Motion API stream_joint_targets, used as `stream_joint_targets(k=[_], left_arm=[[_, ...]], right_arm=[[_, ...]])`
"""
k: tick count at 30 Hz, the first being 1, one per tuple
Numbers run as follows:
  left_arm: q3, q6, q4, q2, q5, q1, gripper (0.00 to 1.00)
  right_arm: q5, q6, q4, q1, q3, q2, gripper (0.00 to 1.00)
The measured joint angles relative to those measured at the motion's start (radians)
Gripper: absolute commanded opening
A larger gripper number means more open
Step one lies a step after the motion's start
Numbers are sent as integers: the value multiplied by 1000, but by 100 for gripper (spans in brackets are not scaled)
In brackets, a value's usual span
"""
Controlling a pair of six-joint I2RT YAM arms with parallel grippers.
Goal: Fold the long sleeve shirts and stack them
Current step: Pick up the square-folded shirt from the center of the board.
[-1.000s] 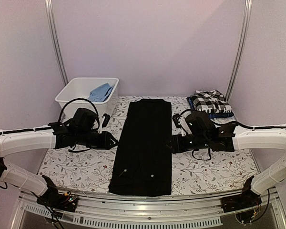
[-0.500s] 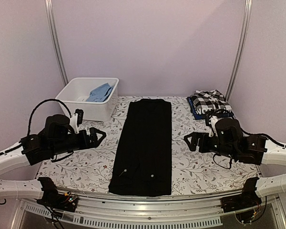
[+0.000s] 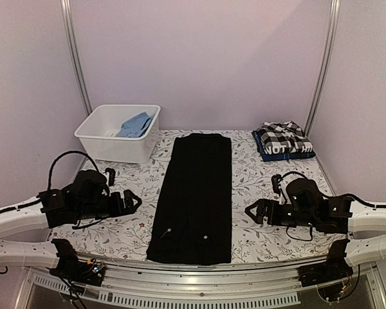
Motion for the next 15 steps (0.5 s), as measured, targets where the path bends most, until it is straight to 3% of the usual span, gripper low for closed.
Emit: stream_joint_targets(k=[7,11,15], left_arm=[[-5,31,45,115,116,0,100],[-5,43,59,215,176,4,92],[-6,57,81,316,264,6,83]], right_arm=[[-106,116,48,4,5,152,99],[-130,176,57,29,7,217,98],[-145,209,64,50,21,233,90]])
